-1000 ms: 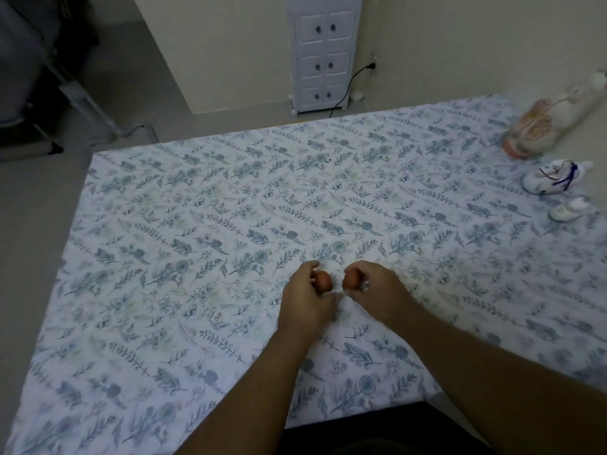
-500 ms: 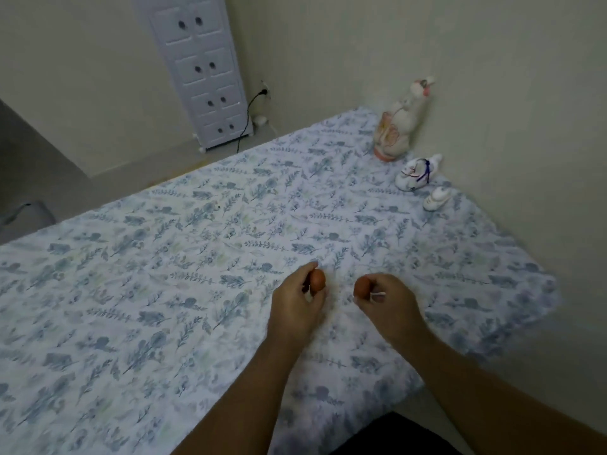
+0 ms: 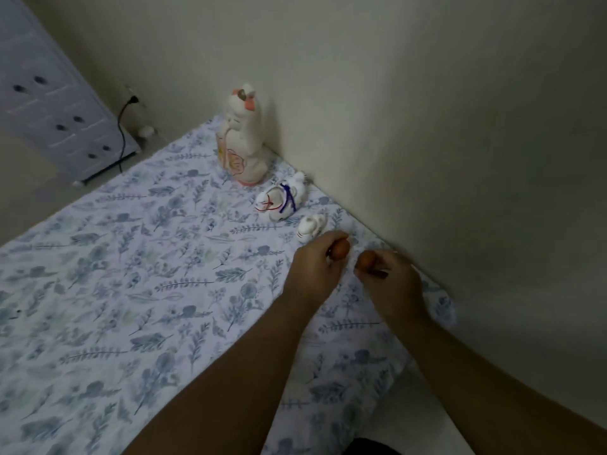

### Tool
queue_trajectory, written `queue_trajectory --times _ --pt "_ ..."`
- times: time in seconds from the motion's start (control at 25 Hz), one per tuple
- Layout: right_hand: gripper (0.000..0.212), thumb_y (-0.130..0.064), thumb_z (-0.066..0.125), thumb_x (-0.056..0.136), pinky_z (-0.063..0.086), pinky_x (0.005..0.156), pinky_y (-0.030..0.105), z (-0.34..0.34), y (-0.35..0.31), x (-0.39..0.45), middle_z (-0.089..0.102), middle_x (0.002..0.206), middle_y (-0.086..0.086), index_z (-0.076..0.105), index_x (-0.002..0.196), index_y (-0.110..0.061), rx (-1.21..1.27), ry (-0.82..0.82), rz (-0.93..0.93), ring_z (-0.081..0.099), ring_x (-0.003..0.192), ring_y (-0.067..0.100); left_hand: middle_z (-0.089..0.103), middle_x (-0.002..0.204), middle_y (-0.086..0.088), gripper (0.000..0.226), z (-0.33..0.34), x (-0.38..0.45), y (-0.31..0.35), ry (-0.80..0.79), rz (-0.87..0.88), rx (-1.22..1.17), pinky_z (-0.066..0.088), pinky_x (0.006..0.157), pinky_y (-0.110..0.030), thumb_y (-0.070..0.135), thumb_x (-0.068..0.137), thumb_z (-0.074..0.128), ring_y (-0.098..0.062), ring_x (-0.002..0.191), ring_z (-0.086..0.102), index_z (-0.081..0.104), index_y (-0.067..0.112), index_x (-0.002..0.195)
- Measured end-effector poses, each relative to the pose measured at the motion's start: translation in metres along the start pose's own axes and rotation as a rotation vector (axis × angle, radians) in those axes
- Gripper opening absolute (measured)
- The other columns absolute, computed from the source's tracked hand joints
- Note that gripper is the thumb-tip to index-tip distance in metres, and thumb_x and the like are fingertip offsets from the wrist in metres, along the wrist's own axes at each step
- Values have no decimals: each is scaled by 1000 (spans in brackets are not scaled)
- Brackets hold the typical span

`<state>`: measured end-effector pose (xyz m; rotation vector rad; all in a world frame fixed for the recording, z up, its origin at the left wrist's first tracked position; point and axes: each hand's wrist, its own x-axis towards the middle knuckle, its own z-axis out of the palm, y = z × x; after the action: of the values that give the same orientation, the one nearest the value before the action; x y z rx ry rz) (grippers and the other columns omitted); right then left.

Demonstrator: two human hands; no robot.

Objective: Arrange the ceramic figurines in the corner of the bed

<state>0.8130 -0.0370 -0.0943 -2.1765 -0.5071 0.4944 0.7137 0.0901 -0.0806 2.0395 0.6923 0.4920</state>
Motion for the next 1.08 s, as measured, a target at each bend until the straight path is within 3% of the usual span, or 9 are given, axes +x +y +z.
queue_trajectory --times 0.2,0.32,0.44,0.52,0.64,0.76,0.88,1.08 --pt "8 -29 77 84 56 74 35 2 16 21 70 83 -3 70 87 -25 21 -4 32 65 81 17 71 107 -2 35 26 23 -8 -58 -55 -77 46 85 -8 -9 86 63 -8 97 63 69 9 115" --pt "12 -31 77 84 54 71 31 4 18 19 72 84 -1 71 90 -23 -37 27 -29 65 81 17 68 98 6 33 25 23 -9 -52 -95 -98 48 80 -9 -7 84 67 -3 90 62 69 13 110" --pt "15 -33 77 84 49 67 21 0 15 15 73 86 -2 74 93 -21 -53 25 -19 65 81 14 64 95 10 43 20 26 -8 -95 -145 -51 42 77 0 0 84 75 5 79 59 65 15 123" --pt "18 -31 78 83 46 68 13 -1 15 13 73 89 -3 75 97 -21 -52 11 -13 65 83 12 64 96 7 51 18 26 -9 -135 -166 -41 42 79 0 5 84 77 -1 85 62 60 14 131" --pt "17 -27 78 82 41 67 7 -2 18 11 72 88 -4 75 97 -20 -79 7 -42 64 82 11 72 99 2 56 18 19 -11 -131 -159 -39 50 85 -10 9 85 77 -8 93 68 57 17 136" --pt "15 -27 79 81 38 65 4 -2 19 9 71 85 -3 73 92 -19 -88 13 -63 65 81 12 74 102 4 61 21 16 -12 -93 -154 -37 42 82 3 12 84 78 1 92 65 56 18 140" --pt "16 -23 80 80 41 66 8 0 21 10 71 87 -1 72 92 -18 -73 5 -90 66 83 14 74 108 2 62 22 14 -11 -83 -169 -34 41 82 4 13 85 78 -5 98 67 54 19 142" --pt "60 -25 86 75 46 78 11 -10 9 3 57 121 -4 60 129 -23 -12 -35 -20 58 104 11 63 137 0 65 11 -1 -5 -88 -127 -21 41 102 -14 19 87 78 -9 125 57 50 17 146"
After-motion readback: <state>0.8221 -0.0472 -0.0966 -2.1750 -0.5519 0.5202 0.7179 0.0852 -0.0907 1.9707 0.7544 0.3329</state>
